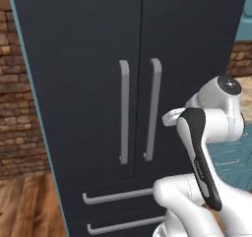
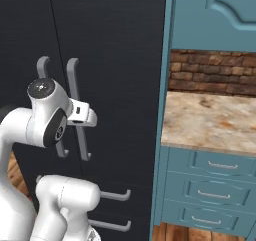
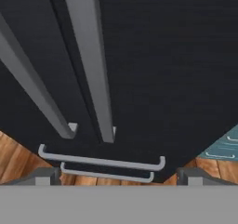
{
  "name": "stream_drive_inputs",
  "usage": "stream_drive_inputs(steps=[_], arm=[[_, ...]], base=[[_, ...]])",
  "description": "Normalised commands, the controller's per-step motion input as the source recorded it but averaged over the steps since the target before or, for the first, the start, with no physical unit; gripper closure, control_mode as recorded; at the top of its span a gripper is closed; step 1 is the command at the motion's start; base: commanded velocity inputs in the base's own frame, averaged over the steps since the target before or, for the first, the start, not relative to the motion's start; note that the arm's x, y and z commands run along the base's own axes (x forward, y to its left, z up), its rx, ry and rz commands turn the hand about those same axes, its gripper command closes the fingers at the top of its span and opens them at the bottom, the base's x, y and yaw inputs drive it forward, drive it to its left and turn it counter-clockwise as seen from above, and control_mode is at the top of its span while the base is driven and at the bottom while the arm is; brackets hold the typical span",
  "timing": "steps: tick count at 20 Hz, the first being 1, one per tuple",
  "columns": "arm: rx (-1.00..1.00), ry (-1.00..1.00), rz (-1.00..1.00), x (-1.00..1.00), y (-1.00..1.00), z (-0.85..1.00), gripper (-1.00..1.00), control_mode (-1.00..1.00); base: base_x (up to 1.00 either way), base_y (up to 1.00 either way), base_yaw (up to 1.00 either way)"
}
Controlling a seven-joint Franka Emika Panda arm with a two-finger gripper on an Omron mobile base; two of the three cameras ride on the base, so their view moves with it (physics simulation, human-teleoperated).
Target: Retrieve the apple and peach from the fridge and place them into the bowl on the dining table.
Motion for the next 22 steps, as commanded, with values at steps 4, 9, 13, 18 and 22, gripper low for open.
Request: stream_drive_inputs(steps=[4,9,13,18,22], arm=[[0.00,0.00,0.00,0.00,0.00,0.00,-1.00,1.00],[0.00,0.00,0.00,0.00,0.00,0.00,-1.00,1.00],[0.00,0.00,0.00,0.00,0.00,0.00,-1.00,1.00],[0.00,0.00,0.00,0.00,0.00,0.00,-1.00,1.00],[0.00,0.00,0.00,0.00,0.00,0.00,-1.00,1.00]], base=[[-0.48,0.08,0.00],[-0.41,0.23,0.00],[-0.39,0.34,0.00],[-0.49,0.38,0.00],[-0.46,0.23,0.00]])
